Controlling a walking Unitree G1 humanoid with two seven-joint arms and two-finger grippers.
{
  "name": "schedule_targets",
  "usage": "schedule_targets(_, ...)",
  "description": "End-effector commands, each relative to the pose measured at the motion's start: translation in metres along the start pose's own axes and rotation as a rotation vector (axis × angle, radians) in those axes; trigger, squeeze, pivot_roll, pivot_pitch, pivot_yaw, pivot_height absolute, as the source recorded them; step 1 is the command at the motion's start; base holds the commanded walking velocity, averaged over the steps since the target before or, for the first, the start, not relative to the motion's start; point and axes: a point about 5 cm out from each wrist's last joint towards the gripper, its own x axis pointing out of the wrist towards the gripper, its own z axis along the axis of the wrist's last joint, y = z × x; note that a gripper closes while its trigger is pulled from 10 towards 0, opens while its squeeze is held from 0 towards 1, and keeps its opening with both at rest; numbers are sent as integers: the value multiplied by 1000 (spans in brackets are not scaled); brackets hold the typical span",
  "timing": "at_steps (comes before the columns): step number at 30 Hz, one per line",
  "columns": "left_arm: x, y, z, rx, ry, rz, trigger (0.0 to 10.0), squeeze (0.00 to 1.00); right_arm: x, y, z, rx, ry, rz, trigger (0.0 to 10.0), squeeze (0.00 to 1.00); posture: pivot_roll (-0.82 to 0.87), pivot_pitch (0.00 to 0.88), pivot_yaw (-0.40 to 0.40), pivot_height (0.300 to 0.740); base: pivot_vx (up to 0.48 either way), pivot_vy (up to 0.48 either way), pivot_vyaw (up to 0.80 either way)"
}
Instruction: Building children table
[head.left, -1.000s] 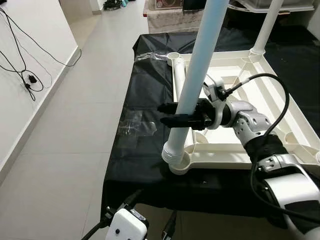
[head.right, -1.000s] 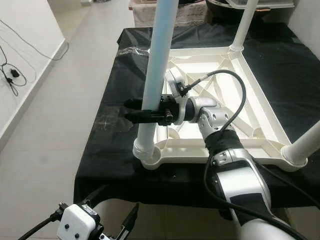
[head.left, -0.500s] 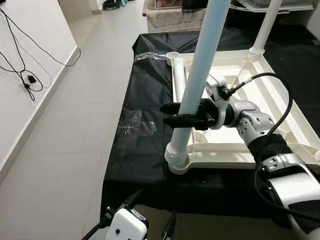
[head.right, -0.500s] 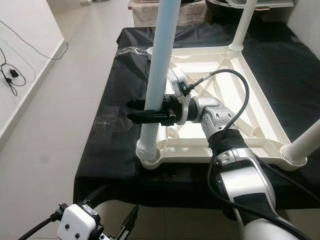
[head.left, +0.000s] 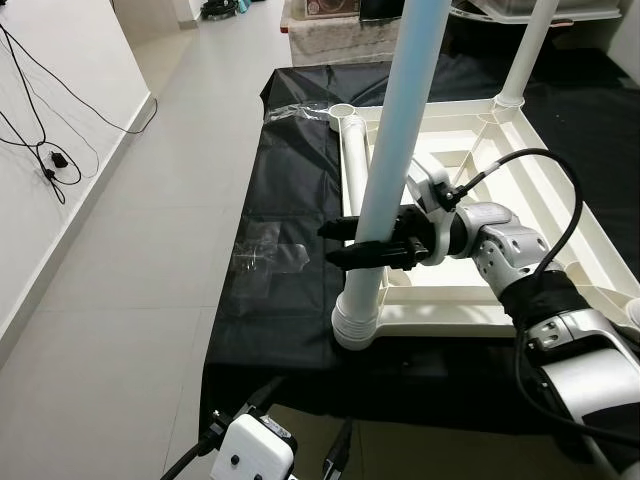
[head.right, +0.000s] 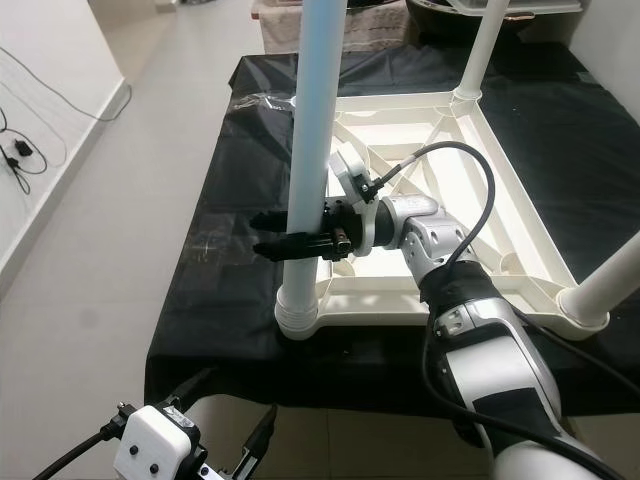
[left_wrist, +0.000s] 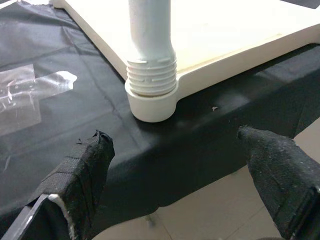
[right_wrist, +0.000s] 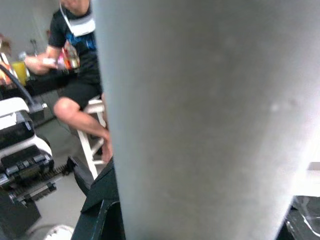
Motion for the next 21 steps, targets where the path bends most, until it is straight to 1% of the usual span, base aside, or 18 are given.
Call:
schedule_targets(1,-1,1,-5,3,35,9,10000,0,4,2,-16,22,83,16,10000,0,153,212,46,740,0,0,0)
schedule_targets(4,0,1,-6,7,35,11,10000,0,8,1,-18,-14,137,30,10000,0,149,209,42,740,0,0,0)
schedule_targets(5,0,1,-6,7,35,11,10000,0,8,1,-18,-14,137,30,10000,0,149,209,42,740,0,0,0)
schedule_targets(7,2,2,-7,10,33,14,10000,0,16,1,-16,-24,160,55,10000,0,146,205,39,740,0,0,0)
schedule_targets(13,3,3,-7,13,29,13,10000,0,25,1,-16,-38,196,89,10000,0,141,202,36,740,0,0,0)
schedule_targets(15,4,3,-7,15,28,13,10000,0,28,-1,-18,-47,216,79,10000,0,139,201,32,740,0,0,0)
schedule_targets(17,4,2,-7,16,26,13,10000,0,32,-7,-21,-46,242,21,10000,0,139,200,32,740,0,0,0)
schedule_targets(18,5,2,-7,16,25,13,10000,0,33,-9,-21,-45,245,-1,10000,0,139,200,32,740,0,0,0)
schedule_targets(21,5,2,-7,17,26,13,10000,0,33,-10,-22,-32,244,-15,10000,0,139,200,32,740,0,0,0)
